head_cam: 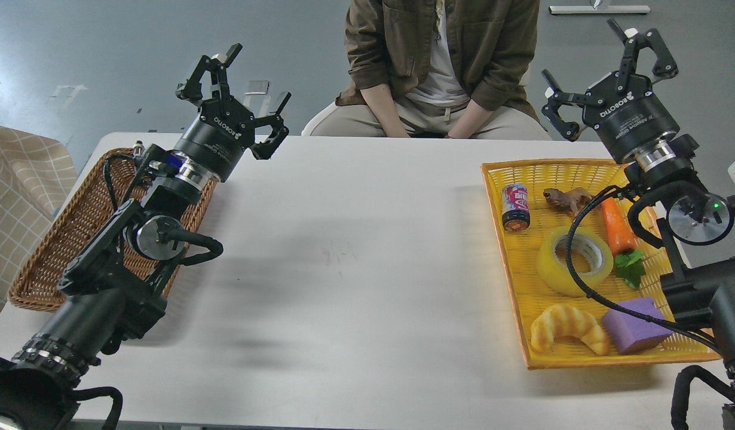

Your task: Place and transfer tape with both arms

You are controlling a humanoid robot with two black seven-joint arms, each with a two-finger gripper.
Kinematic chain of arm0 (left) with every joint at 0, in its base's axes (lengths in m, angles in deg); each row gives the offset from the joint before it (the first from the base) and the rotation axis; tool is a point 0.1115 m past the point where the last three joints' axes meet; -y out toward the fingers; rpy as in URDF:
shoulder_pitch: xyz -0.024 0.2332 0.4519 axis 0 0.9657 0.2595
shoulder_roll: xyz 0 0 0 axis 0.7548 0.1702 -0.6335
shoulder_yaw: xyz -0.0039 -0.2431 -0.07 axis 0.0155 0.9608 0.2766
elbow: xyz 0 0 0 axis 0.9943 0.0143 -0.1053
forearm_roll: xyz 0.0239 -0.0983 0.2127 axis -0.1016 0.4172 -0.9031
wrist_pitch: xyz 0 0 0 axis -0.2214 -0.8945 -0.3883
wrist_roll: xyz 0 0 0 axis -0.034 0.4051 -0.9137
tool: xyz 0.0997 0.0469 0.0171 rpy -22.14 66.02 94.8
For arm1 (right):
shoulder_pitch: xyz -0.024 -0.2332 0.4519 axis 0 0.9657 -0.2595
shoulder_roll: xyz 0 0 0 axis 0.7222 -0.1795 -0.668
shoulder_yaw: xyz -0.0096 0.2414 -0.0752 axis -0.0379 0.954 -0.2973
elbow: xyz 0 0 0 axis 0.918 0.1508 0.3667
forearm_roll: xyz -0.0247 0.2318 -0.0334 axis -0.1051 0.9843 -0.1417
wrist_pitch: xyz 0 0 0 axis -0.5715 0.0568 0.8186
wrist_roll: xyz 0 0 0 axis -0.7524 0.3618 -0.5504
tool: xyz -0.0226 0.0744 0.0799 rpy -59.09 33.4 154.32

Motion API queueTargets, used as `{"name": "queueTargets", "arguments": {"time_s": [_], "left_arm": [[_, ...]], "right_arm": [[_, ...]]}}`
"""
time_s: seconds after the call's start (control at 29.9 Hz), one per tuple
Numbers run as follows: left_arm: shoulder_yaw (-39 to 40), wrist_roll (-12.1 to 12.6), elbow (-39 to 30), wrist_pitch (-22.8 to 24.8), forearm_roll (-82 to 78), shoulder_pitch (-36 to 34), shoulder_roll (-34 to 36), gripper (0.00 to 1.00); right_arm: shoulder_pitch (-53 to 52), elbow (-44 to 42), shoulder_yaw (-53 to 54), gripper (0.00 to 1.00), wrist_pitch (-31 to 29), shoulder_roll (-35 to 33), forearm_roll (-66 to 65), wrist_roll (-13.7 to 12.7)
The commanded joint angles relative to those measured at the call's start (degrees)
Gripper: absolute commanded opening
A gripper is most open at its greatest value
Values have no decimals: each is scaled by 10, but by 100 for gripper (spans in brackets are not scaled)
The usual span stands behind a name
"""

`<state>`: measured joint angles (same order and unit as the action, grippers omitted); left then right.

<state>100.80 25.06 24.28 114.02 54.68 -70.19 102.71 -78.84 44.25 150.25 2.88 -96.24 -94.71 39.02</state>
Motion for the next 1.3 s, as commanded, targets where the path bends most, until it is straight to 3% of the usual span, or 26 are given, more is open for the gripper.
{"name": "queueTargets", "arguments": {"time_s": [0.0,1.27], "left_arm": [[0,0,0,0,-2,-1,1,98],[0,4,-2,0,-3,-9,25,98]], "right_arm": [[0,1,0,100,0,0,0,0],[-6,1,-1,100,0,1,1,1]]}}
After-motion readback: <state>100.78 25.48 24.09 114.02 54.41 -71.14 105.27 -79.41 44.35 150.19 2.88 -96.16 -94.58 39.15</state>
